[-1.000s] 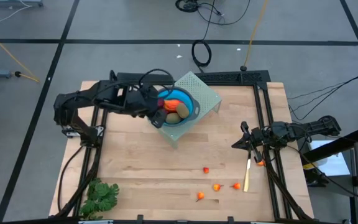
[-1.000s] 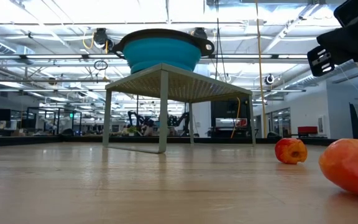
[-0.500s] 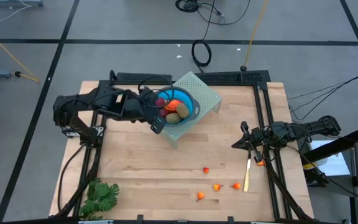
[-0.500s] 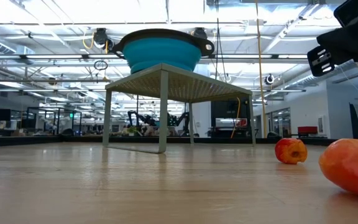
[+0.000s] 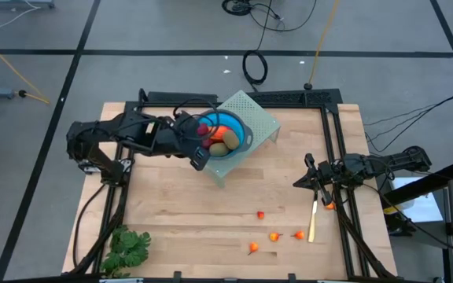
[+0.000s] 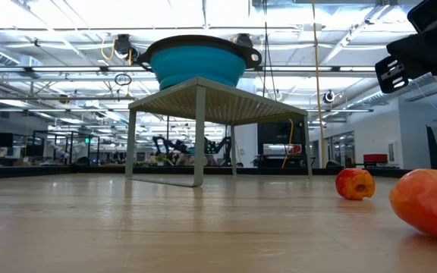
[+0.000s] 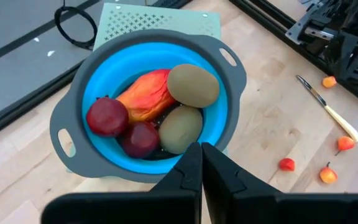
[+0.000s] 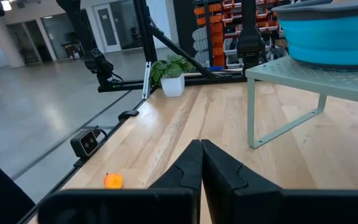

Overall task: Pick & Place Fruit
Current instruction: Put the peach into the collapsible colander on the shelf

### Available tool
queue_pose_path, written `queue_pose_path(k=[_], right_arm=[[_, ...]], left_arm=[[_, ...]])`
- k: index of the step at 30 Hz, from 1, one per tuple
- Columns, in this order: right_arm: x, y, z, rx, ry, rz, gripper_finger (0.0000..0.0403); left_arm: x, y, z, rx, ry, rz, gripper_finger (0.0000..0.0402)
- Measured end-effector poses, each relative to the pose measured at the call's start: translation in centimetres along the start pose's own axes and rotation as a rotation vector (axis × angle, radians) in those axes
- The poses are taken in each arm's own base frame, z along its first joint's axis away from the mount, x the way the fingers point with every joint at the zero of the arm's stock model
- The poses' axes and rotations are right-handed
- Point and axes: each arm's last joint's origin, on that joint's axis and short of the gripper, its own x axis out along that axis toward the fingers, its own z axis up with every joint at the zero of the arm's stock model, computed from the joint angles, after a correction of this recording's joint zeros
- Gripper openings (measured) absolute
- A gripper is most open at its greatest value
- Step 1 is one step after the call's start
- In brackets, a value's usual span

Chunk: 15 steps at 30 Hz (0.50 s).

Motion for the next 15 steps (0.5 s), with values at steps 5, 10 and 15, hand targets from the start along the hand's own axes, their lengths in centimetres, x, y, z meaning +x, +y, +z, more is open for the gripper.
queue_pose_path(k=[5,10,15], right_arm=[[0.0,0.0,0.0,0.036,0.000,0.001,0.0000],[0.0,0.0,0.0,0.157,0.001,0.003,0.0000],[0.0,0.1,0.3,0.140,0.000,0.003,0.0000]], left_arm=[[-0.3,-0.8,0.0,0.068,-0.049,-0.041,0.0005],[-0.9,-1.7,-0.5,0.155,-0.084,-0.076,0.0005],[-1.5,-2.3,-1.2,0.171,-0.118,-0.061,0.0002]])
